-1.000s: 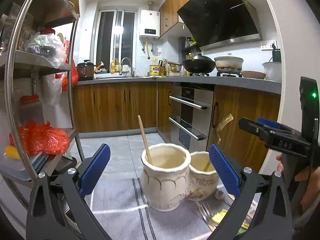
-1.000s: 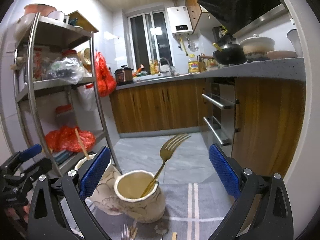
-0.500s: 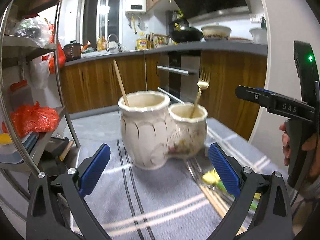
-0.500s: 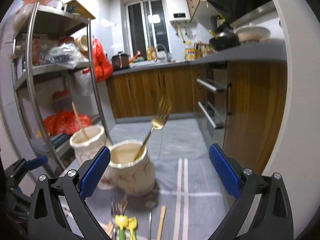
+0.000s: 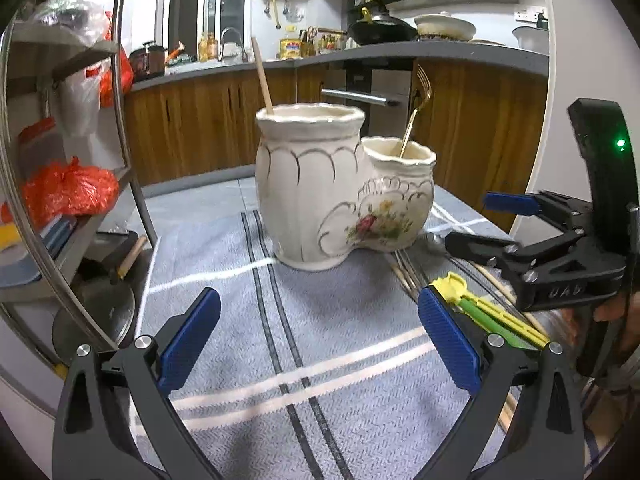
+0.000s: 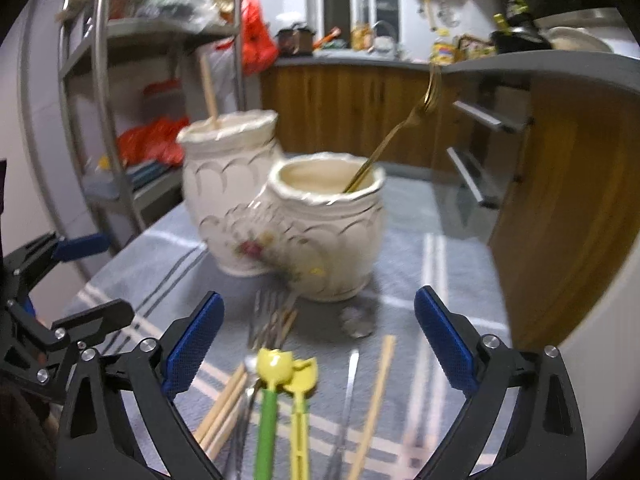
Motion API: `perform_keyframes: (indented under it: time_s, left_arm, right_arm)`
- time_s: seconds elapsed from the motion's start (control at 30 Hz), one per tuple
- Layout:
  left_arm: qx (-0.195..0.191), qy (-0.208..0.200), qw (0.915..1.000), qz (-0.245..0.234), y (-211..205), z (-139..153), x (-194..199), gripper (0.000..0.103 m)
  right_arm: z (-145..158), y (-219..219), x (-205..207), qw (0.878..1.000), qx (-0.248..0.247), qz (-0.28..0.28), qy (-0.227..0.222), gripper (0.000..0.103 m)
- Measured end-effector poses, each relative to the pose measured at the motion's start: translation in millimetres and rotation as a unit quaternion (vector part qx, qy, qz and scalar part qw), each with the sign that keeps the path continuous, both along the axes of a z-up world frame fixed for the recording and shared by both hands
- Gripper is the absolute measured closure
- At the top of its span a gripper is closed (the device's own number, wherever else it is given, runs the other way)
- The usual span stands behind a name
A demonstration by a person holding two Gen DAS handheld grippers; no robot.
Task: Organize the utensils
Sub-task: 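Grasp a second wooden chopstick with the left tool while the right tool grasps a silver fork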
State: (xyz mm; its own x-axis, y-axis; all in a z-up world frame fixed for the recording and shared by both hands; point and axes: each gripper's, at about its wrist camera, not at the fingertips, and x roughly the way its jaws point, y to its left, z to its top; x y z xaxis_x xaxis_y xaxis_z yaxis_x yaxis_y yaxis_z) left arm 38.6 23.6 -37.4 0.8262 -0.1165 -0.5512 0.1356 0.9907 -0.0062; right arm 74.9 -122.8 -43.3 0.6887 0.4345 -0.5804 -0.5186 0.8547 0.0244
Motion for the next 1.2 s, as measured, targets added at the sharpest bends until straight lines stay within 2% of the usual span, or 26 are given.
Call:
perform_keyframes:
  time_s: [0.07, 0.17, 0.37, 0.63, 0.73, 0.93, 0.97, 1.2]
  left_arm:
    - [-0.008, 0.005, 1.0, -0.004, 1, -2, 1, 0.006]
    - [-0.017, 0.006, 0.9998, -0.006, 4, -2, 3, 0.006]
    - [-0.031, 0.008, 0.9994, -0.013, 5, -3, 3, 0.006]
    - [-0.049, 0.015, 0.9986, -0.016, 8, -4, 6, 0.006]
    - [-0.051, 0.017, 0.9985, -0.014, 9, -5, 6, 0.006]
    - [-0.043, 0.014, 0.999, -0.006, 8, -5, 5, 0.006]
    - [-0.04, 0.013, 0.9991, -0.005, 7, -5, 5, 0.006]
    - [-0.022, 0.009, 0.9997, -0.005, -4, -5, 1, 0.006]
  right_arm:
    - [-4, 8, 3, 1.0, -0.013, 0.011, 0.013, 0.026]
    - [-6, 14, 9, 0.999, -0.011, 0.023, 0.031, 0.037]
    - [-17, 25, 19, 0.995, -0.023, 0.057, 0.08, 0.057]
    - [-24, 32, 30, 0.99, -0.025, 0.072, 0.119, 0.079]
    - [-23, 33, 30, 0.991, -0.024, 0.071, 0.113, 0.083]
    - [-11, 24, 20, 0.995, -0.031, 0.061, 0.066, 0.086]
    - [-6, 22, 17, 0.997, -0.027, 0.059, 0.052, 0.098]
    - [17, 2, 6, 0.999, -0.002, 0.05, 0.007, 0.1]
